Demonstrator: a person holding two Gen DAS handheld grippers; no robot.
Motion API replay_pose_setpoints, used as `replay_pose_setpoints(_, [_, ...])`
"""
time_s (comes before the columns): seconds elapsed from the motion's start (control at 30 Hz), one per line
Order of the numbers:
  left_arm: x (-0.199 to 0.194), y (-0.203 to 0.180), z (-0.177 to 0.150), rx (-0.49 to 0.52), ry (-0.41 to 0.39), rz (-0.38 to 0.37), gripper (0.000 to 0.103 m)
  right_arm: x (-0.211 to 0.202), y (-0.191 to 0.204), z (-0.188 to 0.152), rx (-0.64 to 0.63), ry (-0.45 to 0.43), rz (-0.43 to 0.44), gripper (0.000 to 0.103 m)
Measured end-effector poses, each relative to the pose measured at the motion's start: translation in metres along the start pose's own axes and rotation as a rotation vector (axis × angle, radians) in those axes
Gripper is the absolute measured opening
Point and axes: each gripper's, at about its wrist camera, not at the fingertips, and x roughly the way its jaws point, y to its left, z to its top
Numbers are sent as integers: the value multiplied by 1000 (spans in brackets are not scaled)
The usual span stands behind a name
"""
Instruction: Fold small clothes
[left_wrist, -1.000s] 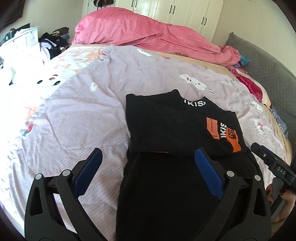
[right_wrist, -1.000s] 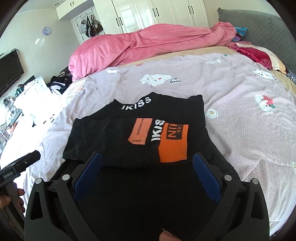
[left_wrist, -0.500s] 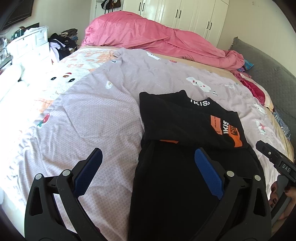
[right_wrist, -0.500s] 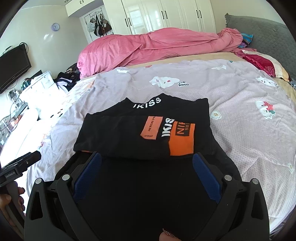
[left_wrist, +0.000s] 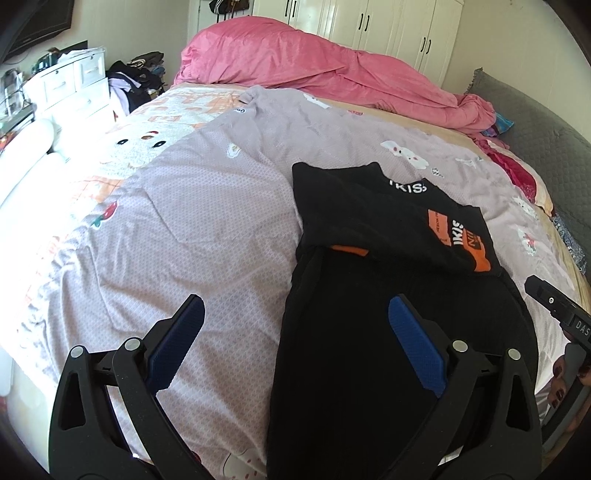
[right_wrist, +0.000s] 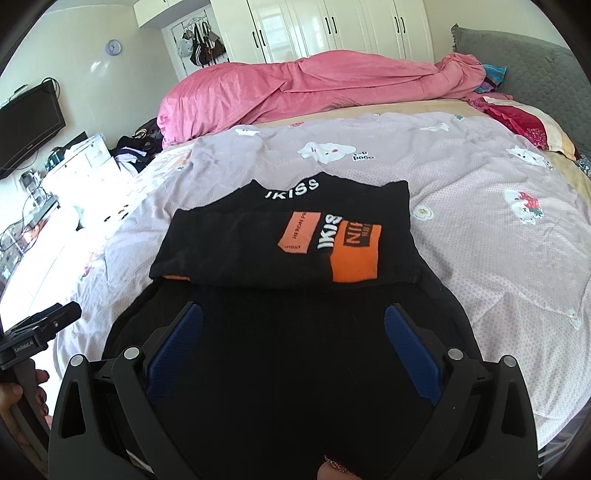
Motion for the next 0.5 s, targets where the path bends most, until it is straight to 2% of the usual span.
replay_pose_setpoints(0.5, [-6,18,-36,-57,55,4,94,-13,-23,-23,17,31,-29,98])
